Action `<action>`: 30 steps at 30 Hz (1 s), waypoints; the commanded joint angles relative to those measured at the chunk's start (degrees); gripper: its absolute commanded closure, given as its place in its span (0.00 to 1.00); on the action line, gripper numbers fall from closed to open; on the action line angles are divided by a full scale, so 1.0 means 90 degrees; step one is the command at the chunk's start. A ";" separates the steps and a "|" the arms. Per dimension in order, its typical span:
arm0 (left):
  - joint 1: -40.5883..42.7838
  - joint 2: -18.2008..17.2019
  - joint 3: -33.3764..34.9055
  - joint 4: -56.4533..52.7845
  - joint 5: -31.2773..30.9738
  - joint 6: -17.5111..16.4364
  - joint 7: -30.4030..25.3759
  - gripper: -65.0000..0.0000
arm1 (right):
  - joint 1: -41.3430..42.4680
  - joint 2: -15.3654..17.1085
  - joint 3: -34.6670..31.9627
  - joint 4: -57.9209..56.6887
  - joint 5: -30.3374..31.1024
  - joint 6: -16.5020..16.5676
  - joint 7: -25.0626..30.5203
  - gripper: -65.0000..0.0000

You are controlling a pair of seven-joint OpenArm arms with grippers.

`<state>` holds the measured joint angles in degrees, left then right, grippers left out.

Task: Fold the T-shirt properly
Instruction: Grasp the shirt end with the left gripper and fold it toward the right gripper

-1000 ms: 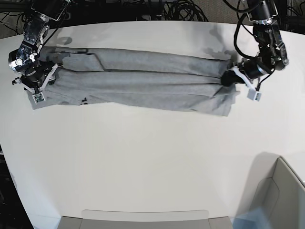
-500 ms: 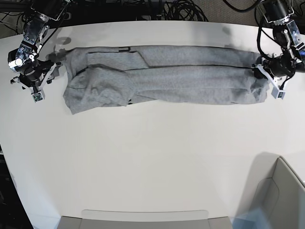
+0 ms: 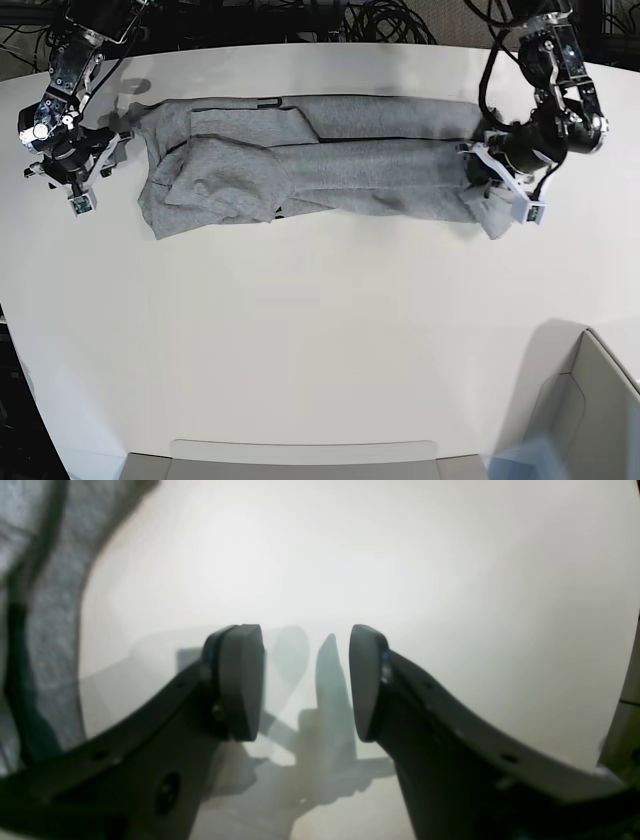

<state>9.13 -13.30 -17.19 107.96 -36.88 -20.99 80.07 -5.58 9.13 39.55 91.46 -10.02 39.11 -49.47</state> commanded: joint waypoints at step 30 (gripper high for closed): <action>-0.0267 0.0965 0.2442 0.0414 -0.0097 0.2982 -0.0008 1.00 | 0.0108 0.0105 0.0016 0.0079 0.0044 0.0099 0.0100 0.57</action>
<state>7.33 -4.75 4.62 111.04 -37.04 5.19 79.48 -5.39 9.17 39.55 91.44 -9.91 39.11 -49.47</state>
